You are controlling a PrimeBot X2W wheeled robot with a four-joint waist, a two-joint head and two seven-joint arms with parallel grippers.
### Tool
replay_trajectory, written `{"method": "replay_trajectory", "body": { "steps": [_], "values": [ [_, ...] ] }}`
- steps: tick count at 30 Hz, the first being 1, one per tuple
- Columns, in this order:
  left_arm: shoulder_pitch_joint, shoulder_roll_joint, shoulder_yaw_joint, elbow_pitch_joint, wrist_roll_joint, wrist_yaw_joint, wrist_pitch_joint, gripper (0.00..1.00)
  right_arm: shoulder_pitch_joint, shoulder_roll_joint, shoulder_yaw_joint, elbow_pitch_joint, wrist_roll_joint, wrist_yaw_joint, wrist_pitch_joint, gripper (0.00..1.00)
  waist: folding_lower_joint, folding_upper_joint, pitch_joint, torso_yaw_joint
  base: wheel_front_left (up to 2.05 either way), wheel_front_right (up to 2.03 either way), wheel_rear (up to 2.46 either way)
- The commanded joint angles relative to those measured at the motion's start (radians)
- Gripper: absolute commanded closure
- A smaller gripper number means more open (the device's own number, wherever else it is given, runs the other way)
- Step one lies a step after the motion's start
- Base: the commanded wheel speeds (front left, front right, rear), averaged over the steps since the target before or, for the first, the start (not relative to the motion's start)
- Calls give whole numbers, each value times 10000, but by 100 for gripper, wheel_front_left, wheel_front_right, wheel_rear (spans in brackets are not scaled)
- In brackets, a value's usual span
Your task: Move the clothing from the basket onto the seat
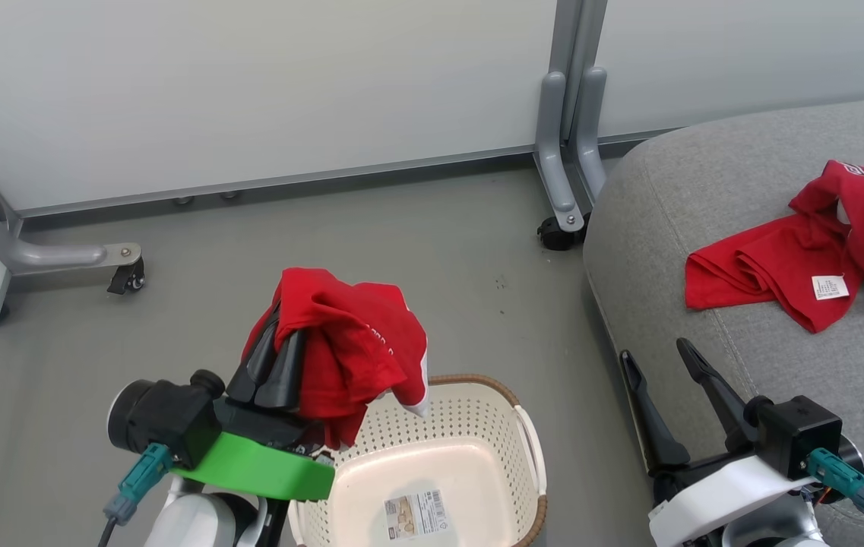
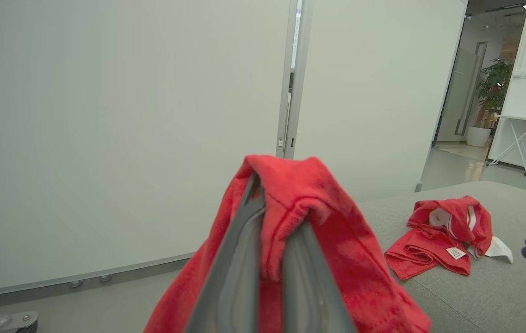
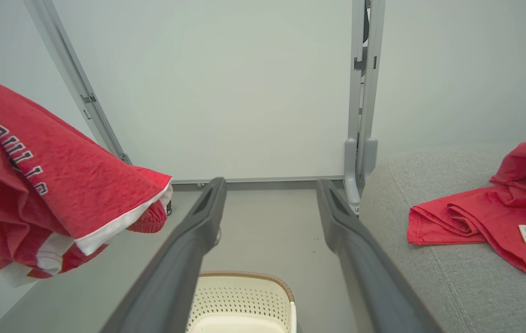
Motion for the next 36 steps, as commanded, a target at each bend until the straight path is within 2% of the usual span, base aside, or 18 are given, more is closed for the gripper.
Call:
{"method": "replay_trajectory", "body": {
  "steps": [1,6,9,19,25,30,35,36],
  "values": [
    [70,97,-15,-65,-45,26,-15,100,40,28,22,6,48,1,17,0,1,0,10,5,0,0,0],
    [29,120,-68,-90,-63,25,11,100,-1,51,82,41,137,1,18,0,1,0,28,18,0,0,0],
    [-9,105,-93,-124,-59,67,12,100,-349,24,641,80,348,1,46,0,1,0,71,31,0,0,0],
    [-482,74,-382,-162,96,-4,79,100,-2719,-106,3949,633,1217,1,-199,0,1,0,530,251,0,0,0],
    [-760,45,-570,-107,162,-73,35,100,-4234,-81,5230,1687,1650,1,-368,0,1,0,767,443,0,0,0],
    [-883,22,-752,-125,184,-113,12,100,-5235,-2,5486,3009,1594,1,-649,0,1,0,904,538,0,0,0],
    [-964,13,-913,-156,154,-165,-17,100,-6213,110,6086,4373,2079,1,-772,0,1,0,947,594,0,0,0],
    [-972,13,-935,-159,138,-159,-21,100,-6350,120,6209,4561,2220,1,-803,10,1,0,946,602,0,0,0]
  ]
}}
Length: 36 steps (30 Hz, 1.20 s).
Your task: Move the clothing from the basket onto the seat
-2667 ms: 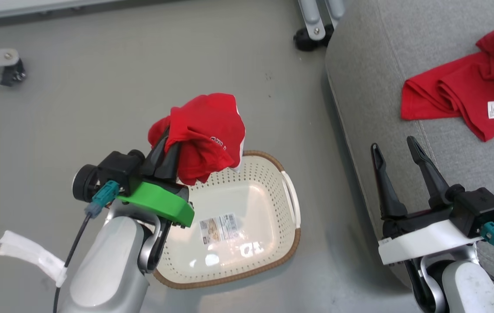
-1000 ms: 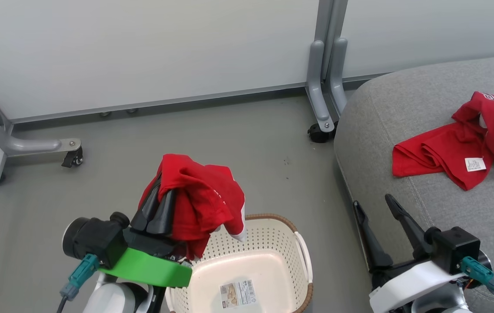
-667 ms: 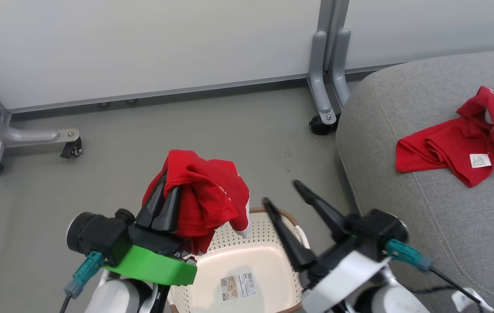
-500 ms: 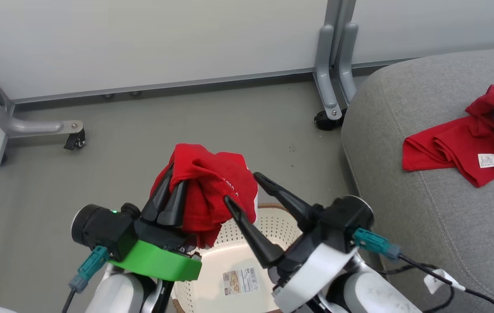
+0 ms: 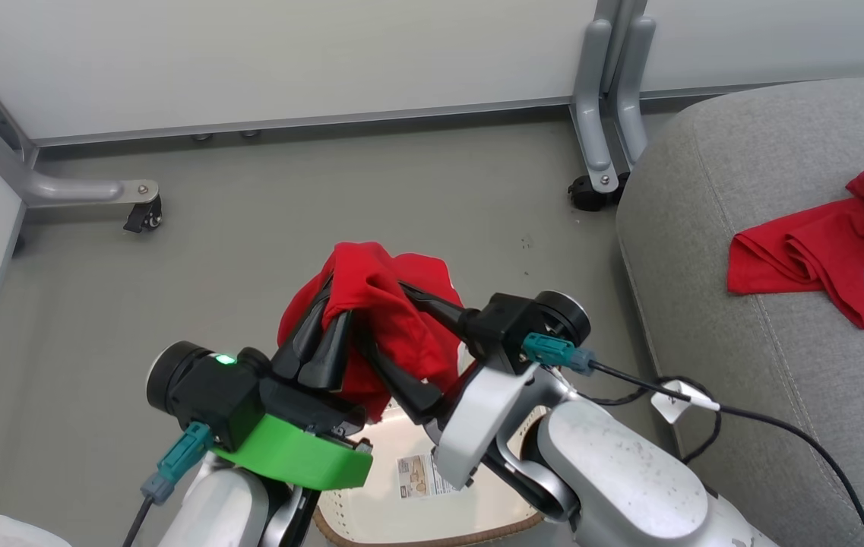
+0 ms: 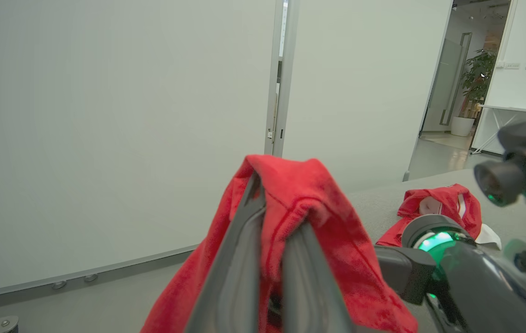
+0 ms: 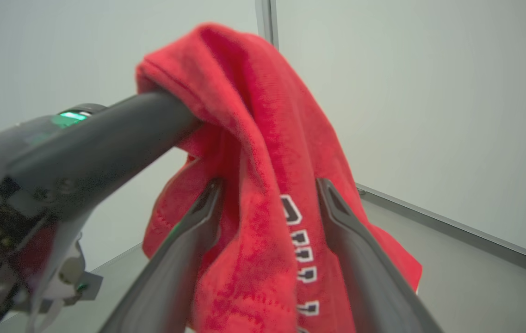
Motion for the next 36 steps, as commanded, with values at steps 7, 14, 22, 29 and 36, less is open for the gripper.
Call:
{"method": "replay_trajectory", "body": {
  "steps": [7,14,22,29,36],
  "values": [
    [-182,49,-83,23,-26,-16,-66,100,-780,48,598,909,742,1,-399,100,0,0,-6,48,0,0,0],
    [-145,80,-104,21,-64,30,-89,100,-1041,63,935,1363,1119,1,-720,100,0,0,2,52,0,0,0],
    [-87,125,-164,-4,-101,70,-101,100,-1204,66,1142,1664,1405,1,-946,100,0,0,-16,55,0,0,0],
    [-104,184,-159,-23,8,212,-66,15,-1448,67,1129,1864,1581,1,-1094,100,0,0,41,66,0,0,0],
    [419,593,-351,-308,242,343,340,0,-1739,56,889,2094,1643,1,-1300,100,0,0,133,76,0,0,0]
  ]
}}
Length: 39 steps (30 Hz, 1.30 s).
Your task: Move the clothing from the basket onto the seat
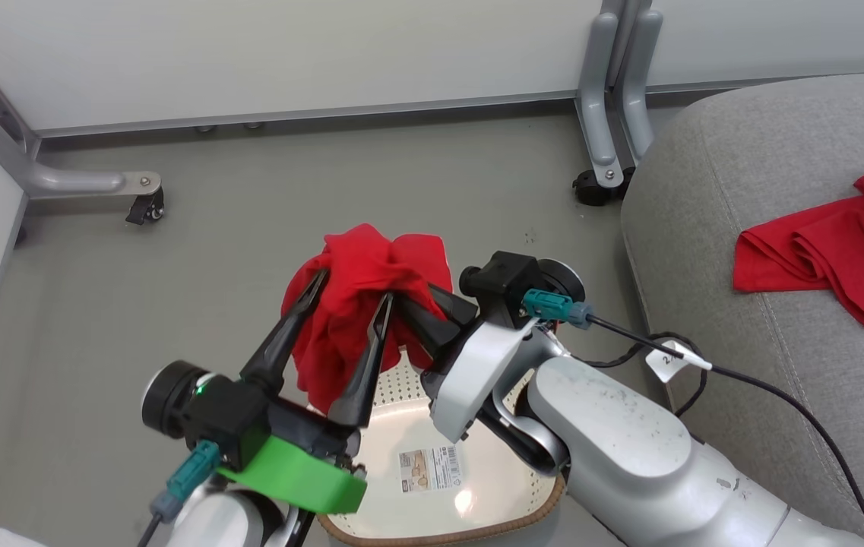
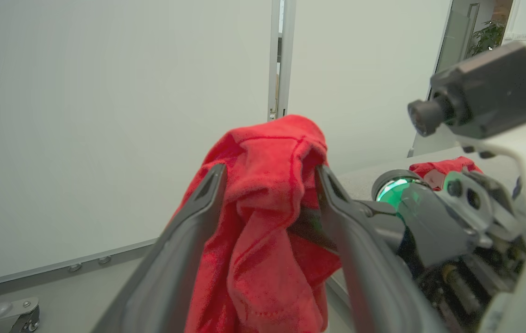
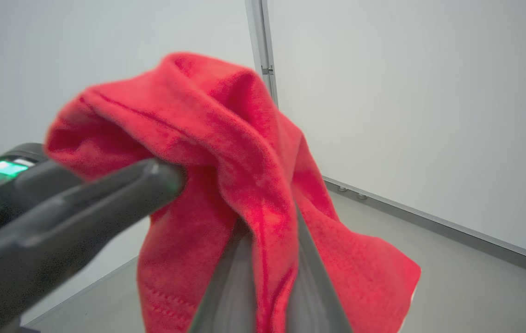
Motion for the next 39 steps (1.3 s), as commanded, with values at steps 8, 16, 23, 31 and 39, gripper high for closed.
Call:
{"method": "replay_trajectory", "body": {
  "steps": [8,16,23,31,39],
  "values": [
    [900,588,-199,-280,238,179,360,0,-269,-110,-290,461,67,1,-263,100,0,0,140,81,0,0,0],
    [1310,750,-403,-369,195,196,482,0,-289,-263,-482,868,119,1,-433,100,0,0,172,200,0,0,0],
    [1072,806,-486,-320,212,121,448,0,-363,-378,-664,1036,106,1,-533,100,0,0,300,83,0,0,0],
    [832,922,-643,-395,297,18,567,0,-453,-459,-1007,1119,175,1,-620,100,0,0,649,-786,0,0,0],
    [408,1172,-903,-531,447,-173,900,0,-461,-639,-1629,1131,123,1,-719,100,0,0,1236,-2514,0,0,0]
  ]
}}
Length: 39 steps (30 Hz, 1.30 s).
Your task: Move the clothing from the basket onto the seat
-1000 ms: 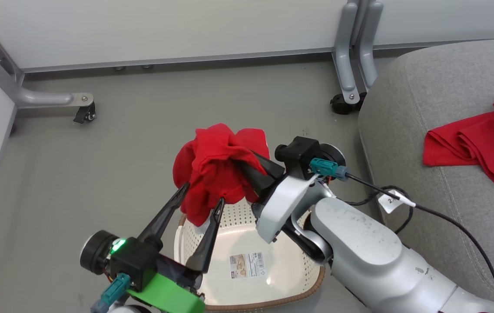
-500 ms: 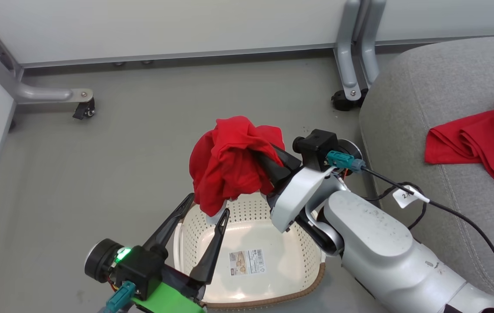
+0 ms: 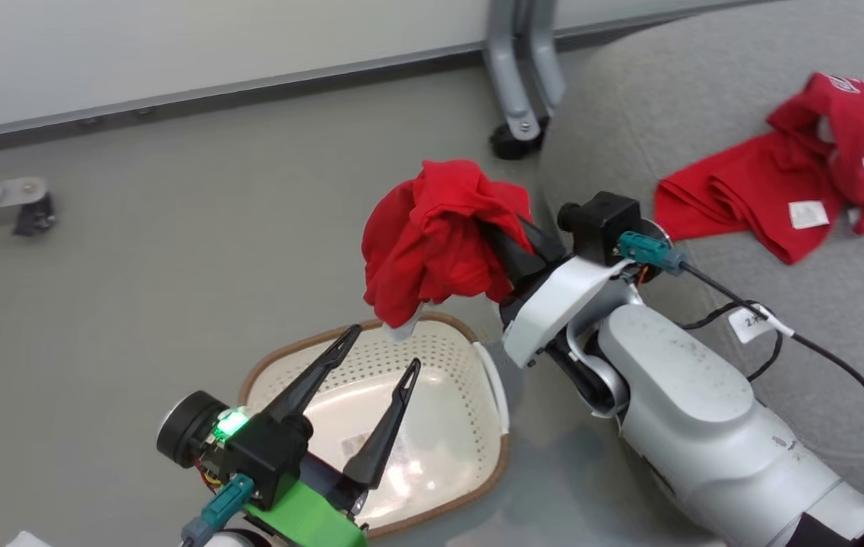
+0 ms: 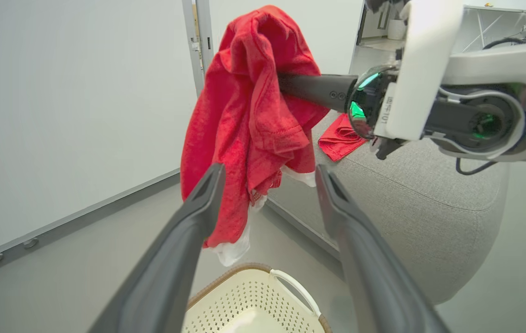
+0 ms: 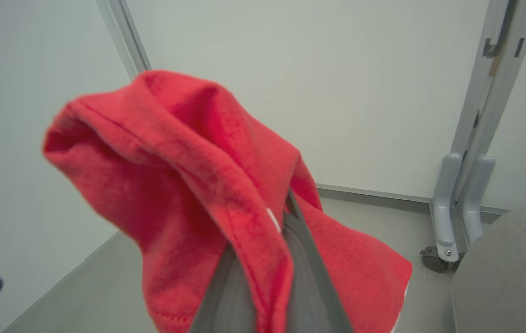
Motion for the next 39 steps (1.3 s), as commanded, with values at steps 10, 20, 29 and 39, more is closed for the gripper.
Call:
{"method": "replay_trajectory", "body": {
  "steps": [10,20,29,39],
  "values": [
    [-598,467,-218,-322,79,-184,631,0,500,-248,-1500,-358,-249,1,-89,100,0,0,1245,-3088,0,0,0],
    [-1005,672,-526,-684,139,-286,1060,0,1172,-234,-3149,-909,-682,1,-85,100,0,0,1899,-4038,0,0,0],
    [-1762,846,-697,-1049,499,-354,1197,0,40,-681,-5047,-1029,-927,1,-86,100,0,0,3081,-3660,0,0,0],
    [-3346,1136,-948,-1567,1026,-464,1432,0,-2254,-2034,-7792,-319,-1272,1,-85,100,0,0,5344,-2372,0,0,0]
  ]
}}
